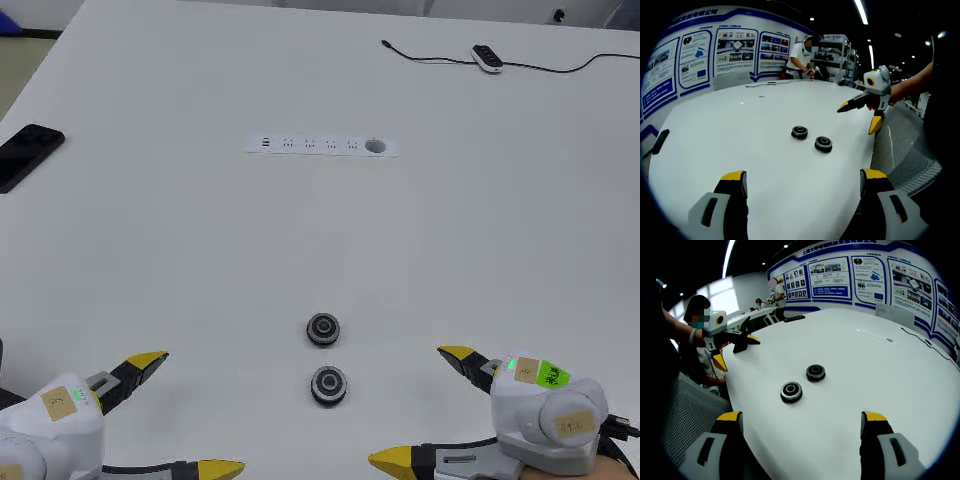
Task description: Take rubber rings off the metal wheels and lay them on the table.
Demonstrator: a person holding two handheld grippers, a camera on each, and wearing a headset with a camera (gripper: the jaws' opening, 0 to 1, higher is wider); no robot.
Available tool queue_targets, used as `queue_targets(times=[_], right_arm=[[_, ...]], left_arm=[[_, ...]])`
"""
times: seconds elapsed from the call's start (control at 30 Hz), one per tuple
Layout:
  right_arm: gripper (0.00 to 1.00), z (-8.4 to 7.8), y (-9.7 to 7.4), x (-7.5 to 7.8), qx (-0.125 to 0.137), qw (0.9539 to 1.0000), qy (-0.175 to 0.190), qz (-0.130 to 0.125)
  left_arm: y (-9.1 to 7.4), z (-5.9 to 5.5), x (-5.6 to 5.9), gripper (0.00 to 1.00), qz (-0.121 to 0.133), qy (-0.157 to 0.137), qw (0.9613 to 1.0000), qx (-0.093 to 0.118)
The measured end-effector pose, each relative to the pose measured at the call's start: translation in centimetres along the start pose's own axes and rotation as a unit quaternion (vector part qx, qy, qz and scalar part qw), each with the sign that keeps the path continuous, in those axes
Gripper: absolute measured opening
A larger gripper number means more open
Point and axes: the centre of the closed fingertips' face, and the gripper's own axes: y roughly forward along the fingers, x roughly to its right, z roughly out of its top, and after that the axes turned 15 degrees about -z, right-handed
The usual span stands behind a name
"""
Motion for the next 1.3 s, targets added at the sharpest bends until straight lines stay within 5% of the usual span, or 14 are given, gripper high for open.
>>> queue_targets(times=[0.67,1.3], right_arm=[[0.9,0.6,1.0,-0.5,-0.005,0.9988,0.049,0.001],[0.63,1.3,2.2,-1.4,-0.003,0.9929,0.118,0.011]], left_arm=[[1.8,0.2,-0.4,0.84,-0.014,0.011,0.9997,-0.018],[4.8,1.4,0.1,0.69,-0.044,0.033,0.9976,-0.042]])
